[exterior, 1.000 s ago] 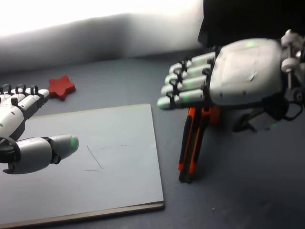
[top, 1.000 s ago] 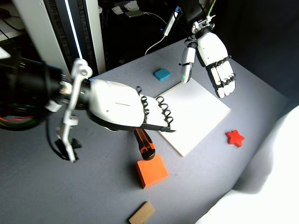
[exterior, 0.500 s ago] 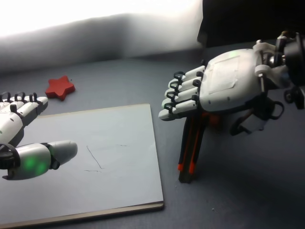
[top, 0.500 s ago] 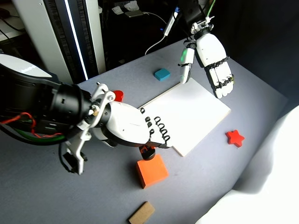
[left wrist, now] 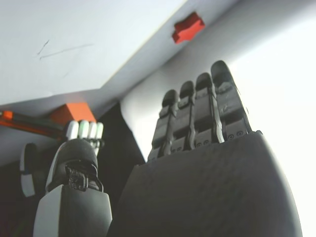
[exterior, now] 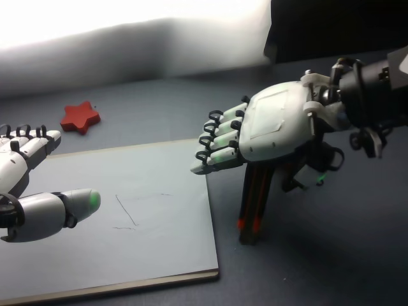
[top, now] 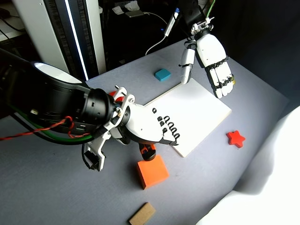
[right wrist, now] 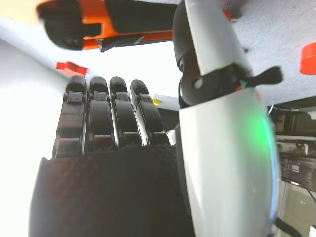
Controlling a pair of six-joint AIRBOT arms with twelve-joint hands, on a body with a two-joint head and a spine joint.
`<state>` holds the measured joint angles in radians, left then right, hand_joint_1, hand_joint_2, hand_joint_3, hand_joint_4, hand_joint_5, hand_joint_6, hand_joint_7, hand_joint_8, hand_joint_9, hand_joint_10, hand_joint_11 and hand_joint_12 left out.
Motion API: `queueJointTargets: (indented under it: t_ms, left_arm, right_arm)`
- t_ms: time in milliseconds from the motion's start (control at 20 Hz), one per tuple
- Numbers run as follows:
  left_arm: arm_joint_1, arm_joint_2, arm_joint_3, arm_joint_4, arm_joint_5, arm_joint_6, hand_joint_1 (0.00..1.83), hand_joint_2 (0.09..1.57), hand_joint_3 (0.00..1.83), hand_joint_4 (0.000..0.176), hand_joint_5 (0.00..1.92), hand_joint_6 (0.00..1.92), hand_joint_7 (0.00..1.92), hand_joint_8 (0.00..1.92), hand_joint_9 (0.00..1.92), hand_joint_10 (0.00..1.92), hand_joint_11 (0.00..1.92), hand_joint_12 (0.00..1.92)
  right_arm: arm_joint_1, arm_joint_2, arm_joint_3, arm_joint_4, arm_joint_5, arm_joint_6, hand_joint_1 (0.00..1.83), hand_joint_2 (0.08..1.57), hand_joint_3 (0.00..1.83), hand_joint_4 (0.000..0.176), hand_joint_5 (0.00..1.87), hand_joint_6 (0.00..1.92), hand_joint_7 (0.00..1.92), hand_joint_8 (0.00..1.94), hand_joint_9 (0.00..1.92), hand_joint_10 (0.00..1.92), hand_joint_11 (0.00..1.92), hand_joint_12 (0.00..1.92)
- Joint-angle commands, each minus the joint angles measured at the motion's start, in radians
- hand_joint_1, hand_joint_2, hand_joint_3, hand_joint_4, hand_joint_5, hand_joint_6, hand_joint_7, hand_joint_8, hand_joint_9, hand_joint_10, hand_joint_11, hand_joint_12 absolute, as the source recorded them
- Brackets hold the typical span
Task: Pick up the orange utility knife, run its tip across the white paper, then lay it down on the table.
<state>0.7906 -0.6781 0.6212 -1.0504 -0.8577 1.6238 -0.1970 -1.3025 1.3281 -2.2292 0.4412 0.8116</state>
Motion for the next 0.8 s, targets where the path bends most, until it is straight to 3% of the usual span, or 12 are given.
queueJointTargets:
  t_ms: [0,100,200,300,650,750]
  left_arm:
    - [-0.006,0.0,0.005,0.041,-0.096,-0.005,0.0,1.19,0.0,0.0,0.02,0.0,0.04,0.0,0.03,0.01,0.0,0.25]
    - [-0.004,-0.001,0.005,0.041,-0.096,-0.005,0.0,1.19,0.0,0.0,0.01,0.0,0.04,0.0,0.02,0.0,0.0,0.2]
    - [-0.001,-0.002,0.005,0.041,-0.099,-0.005,0.0,1.2,0.0,0.0,0.01,0.0,0.03,0.0,0.02,0.0,0.0,0.22]
    - [0.0,-0.004,0.005,0.041,-0.106,-0.004,0.0,1.2,0.0,0.0,0.0,0.0,0.01,0.0,0.0,0.0,0.0,0.18]
    - [-0.001,-0.008,0.011,0.042,-0.109,0.001,0.0,1.21,0.0,0.0,0.03,0.0,0.05,0.0,0.04,0.01,0.0,0.29]
    - [-0.001,-0.009,0.012,0.042,-0.11,0.001,0.0,1.21,0.0,0.0,0.02,0.0,0.04,0.0,0.03,0.0,0.0,0.26]
  right_arm:
    - [0.01,0.001,0.005,0.01,-0.041,0.002,1.25,0.95,0.15,0.0,0.0,0.0,0.0,0.0,0.0,0.0,0.0,0.0]
    - [0.005,-0.015,0.017,-0.025,-0.036,0.026,1.26,0.94,0.16,0.0,0.0,0.0,0.0,0.0,0.0,0.0,0.0,0.0]
    - [0.0,-0.034,0.033,-0.07,-0.035,0.062,1.29,0.82,0.49,0.0,0.0,0.0,0.0,0.0,0.0,0.0,0.0,0.0]
    - [-0.004,-0.055,0.055,-0.087,-0.035,0.062,1.28,0.77,0.58,0.0,0.0,0.0,0.0,0.0,0.0,0.0,0.0,0.0]
    - [-0.045,-0.094,0.088,-0.092,-0.098,0.061,1.33,0.72,0.72,0.0,0.0,0.0,0.0,0.0,0.0,0.0,0.0,0.0]
    - [-0.059,-0.1,0.088,-0.092,-0.129,0.063,1.3,0.73,0.69,0.0,0.0,0.0,0.0,0.0,0.0,0.0,0.0,0.0]
